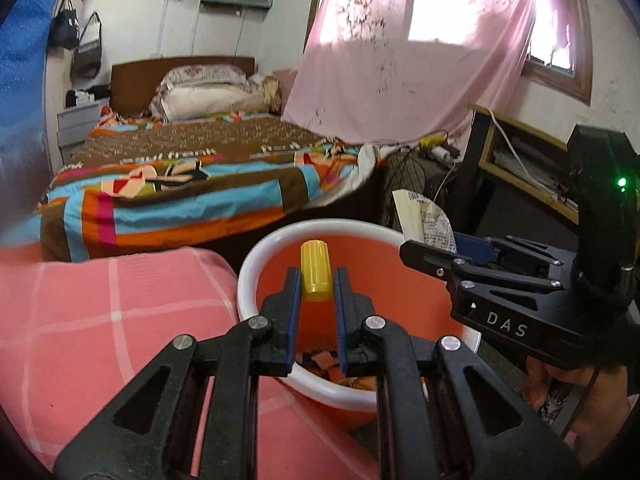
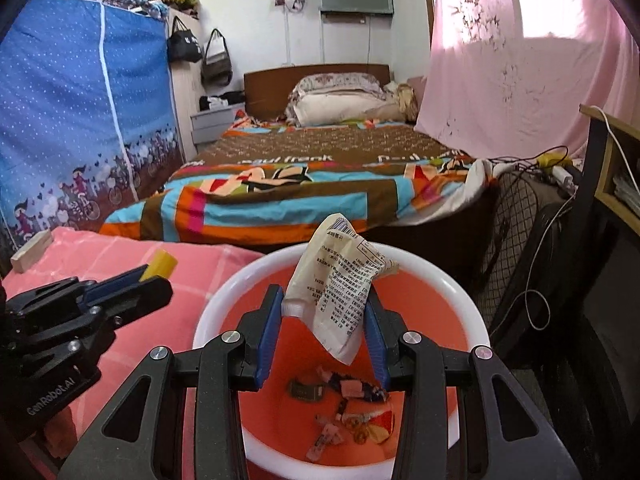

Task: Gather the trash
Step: 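Carry the yellow cap and white wrapper over the orange bucket with both tools, then open both tools to drop the cap and wrapper into the bucket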

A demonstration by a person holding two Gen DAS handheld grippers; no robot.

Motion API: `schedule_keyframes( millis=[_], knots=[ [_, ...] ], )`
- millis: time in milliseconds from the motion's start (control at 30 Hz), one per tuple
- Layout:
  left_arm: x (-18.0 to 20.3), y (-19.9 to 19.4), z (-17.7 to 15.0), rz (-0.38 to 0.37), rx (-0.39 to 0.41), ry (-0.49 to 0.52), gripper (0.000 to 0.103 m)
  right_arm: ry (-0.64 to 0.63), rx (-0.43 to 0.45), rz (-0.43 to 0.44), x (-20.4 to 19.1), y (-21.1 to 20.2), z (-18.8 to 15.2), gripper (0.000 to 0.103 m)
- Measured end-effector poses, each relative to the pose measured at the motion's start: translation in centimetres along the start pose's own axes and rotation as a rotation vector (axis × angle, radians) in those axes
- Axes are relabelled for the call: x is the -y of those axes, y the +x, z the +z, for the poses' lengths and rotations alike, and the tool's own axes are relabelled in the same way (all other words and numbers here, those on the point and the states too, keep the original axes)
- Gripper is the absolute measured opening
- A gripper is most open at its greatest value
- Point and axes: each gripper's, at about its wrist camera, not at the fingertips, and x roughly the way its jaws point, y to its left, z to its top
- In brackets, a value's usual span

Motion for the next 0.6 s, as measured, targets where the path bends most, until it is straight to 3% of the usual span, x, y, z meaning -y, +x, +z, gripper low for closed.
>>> schedule_keyframes(
  millis=[367, 600],
  knots=[
    [-0.1, 2.3, -0.6, -0.022, -0.137, -0.062, 0.045, -0.008, -0.091, 0.002, 0.1, 1.5, -0.4, 0.039],
    [-0.3, 3.1, -1.0, -0.023, -0.177, -0.075, 0.045, -0.010, -0.117, 0.003, 0.4, 1.9, -0.6, 0.041]
  ],
)
